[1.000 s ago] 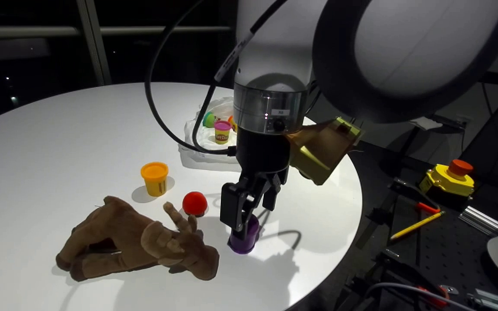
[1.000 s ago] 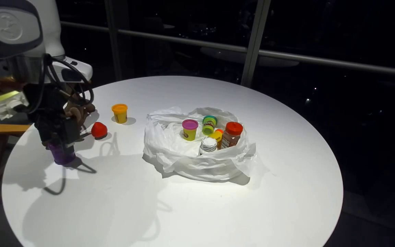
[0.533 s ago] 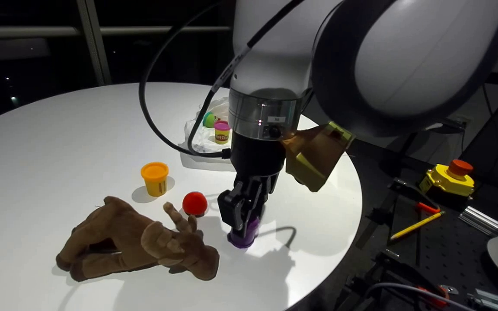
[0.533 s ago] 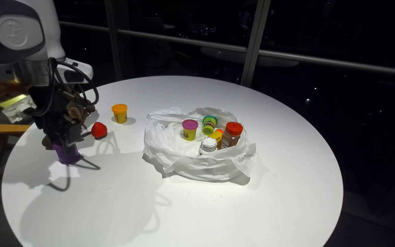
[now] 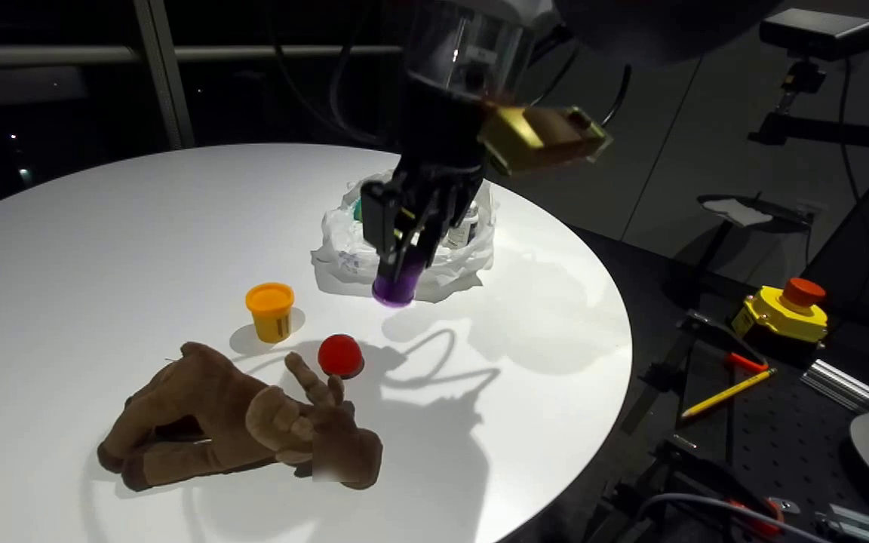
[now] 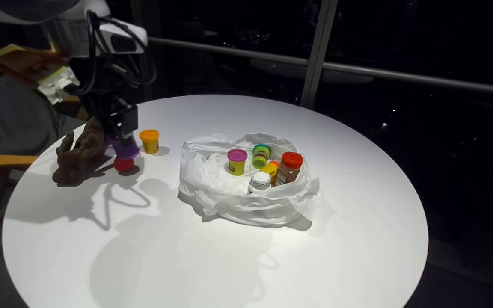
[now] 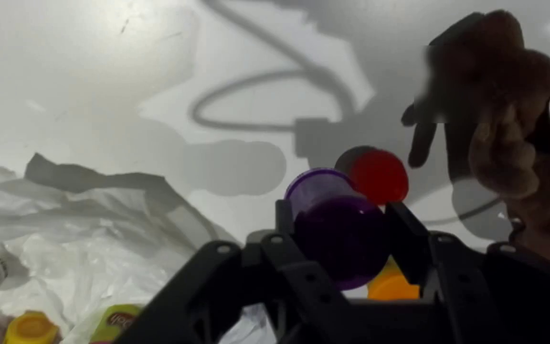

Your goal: Pick the objects on the table and put them in the plastic bag

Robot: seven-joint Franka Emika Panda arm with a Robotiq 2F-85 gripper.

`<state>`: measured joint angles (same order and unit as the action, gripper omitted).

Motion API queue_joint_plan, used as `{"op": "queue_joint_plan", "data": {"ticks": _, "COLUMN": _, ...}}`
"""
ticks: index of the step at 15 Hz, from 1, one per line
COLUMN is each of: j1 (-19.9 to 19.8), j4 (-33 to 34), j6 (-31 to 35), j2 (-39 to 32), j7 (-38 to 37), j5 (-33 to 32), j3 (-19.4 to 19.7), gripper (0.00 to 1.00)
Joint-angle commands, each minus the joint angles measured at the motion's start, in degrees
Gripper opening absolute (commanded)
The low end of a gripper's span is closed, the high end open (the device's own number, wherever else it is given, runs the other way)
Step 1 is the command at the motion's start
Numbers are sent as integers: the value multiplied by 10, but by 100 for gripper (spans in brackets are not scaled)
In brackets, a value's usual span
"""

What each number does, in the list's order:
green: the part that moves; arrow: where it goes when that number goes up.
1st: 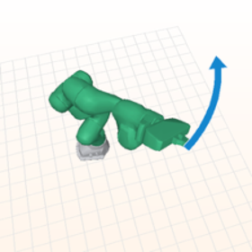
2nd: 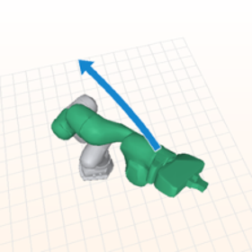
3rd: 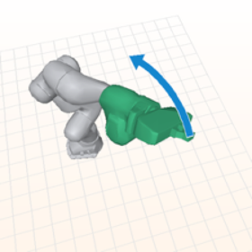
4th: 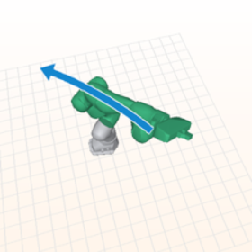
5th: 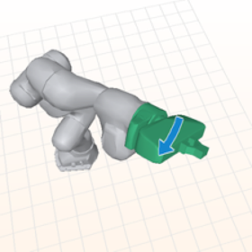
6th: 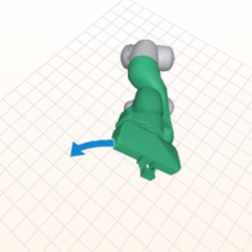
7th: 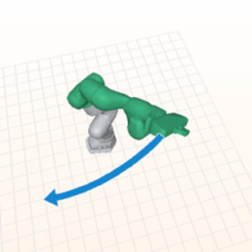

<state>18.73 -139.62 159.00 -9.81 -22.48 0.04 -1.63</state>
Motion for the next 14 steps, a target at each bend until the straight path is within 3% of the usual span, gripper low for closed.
{"op": "queue_joint_plan", "data": {"ticks": 1, "j1": -55, "j4": 17, "j6": -8, "j2": 29, "j7": 6, "j5": -6, "j3": 7, "gripper": 26}}
{"op": "queue_joint_plan", "data": {"ticks": 6, "j1": -104, "j4": 65, "j6": 17, "j2": -27, "j7": -9, "j5": -30, "j3": 35, "gripper": 26}}
{"op": "queue_joint_plan", "data": {"ticks": 14, "j1": -122, "j4": 130, "j6": 9, "j2": -128, "j7": -1, "j5": -21, "j3": 78, "gripper": 26}}
